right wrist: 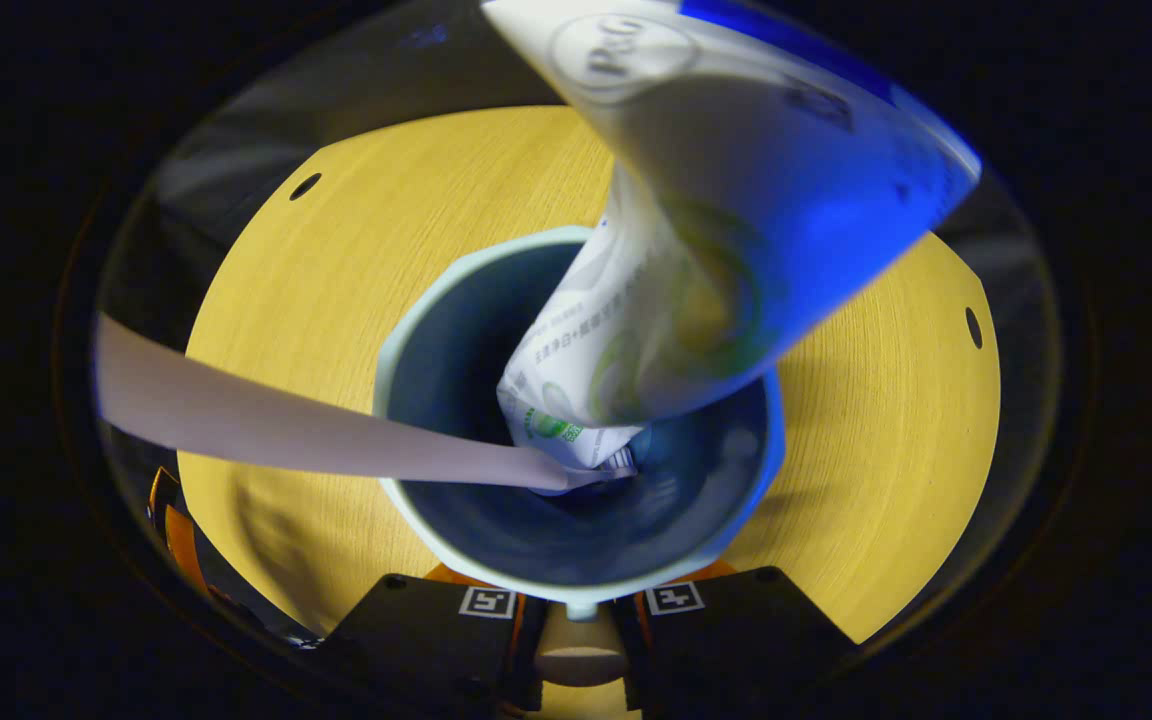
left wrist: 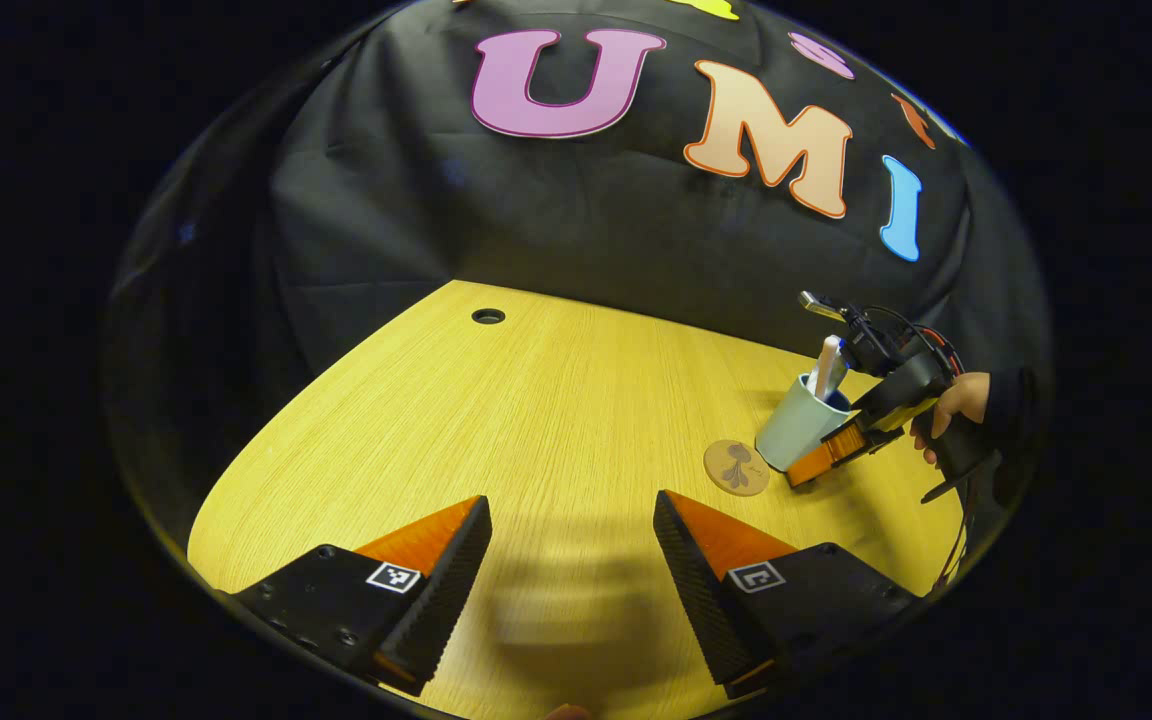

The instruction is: Put the toothbrush and toothpaste on the desktop into the cup, then pick up the cup and place it on the coaster on the desktop.

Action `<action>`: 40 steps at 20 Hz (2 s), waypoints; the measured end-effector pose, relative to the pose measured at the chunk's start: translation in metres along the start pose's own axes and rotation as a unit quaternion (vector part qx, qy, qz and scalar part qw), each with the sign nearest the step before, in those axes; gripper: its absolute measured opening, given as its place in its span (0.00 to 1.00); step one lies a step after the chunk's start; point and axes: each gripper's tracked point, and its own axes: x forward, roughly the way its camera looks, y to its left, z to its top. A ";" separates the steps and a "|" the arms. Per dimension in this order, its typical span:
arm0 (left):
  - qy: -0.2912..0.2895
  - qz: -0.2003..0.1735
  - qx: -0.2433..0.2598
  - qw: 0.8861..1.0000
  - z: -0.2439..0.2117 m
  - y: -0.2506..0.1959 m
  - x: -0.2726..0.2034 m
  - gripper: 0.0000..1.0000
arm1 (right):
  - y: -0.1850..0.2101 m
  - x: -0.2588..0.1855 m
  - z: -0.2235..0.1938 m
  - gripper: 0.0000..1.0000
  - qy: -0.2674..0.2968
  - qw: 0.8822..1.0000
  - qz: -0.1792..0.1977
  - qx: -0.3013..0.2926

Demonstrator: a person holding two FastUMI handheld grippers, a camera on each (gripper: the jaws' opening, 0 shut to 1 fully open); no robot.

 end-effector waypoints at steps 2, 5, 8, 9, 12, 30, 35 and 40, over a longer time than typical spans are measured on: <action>0.000 0.000 0.001 1.000 -0.001 0.000 -0.001 0.95 | 0.011 -0.006 0.011 0.33 -0.028 1.000 0.007 0.002; 0.001 -0.001 -0.001 1.000 0.002 -0.002 -0.002 0.95 | 0.034 -0.015 0.012 0.32 -0.038 0.999 0.025 -0.013; 0.000 -0.001 0.000 1.000 0.002 -0.002 -0.003 0.95 | 0.052 -0.001 -0.001 0.28 -0.024 0.998 0.023 -0.049; -0.002 -0.002 0.001 1.000 0.002 -0.003 -0.003 0.95 | 0.058 0.004 -0.004 0.32 -0.020 0.998 0.022 -0.058; -0.009 -0.003 0.005 1.000 0.006 -0.005 -0.004 0.95 | 0.065 0.018 -0.009 0.32 -0.004 0.996 0.021 -0.083; -0.087 -0.058 0.035 0.994 0.072 -0.168 -0.037 0.95 | -0.034 -0.197 -0.027 1.00 -0.377 0.925 0.050 -0.004; -0.123 -0.091 0.054 0.987 0.092 -0.229 -0.062 0.94 | -0.071 -0.270 -0.048 1.00 -0.484 0.874 0.037 0.040; -0.147 -0.120 0.061 0.980 0.112 -0.270 -0.083 0.94 | -0.109 -0.326 -0.067 1.00 -0.544 0.835 0.013 0.076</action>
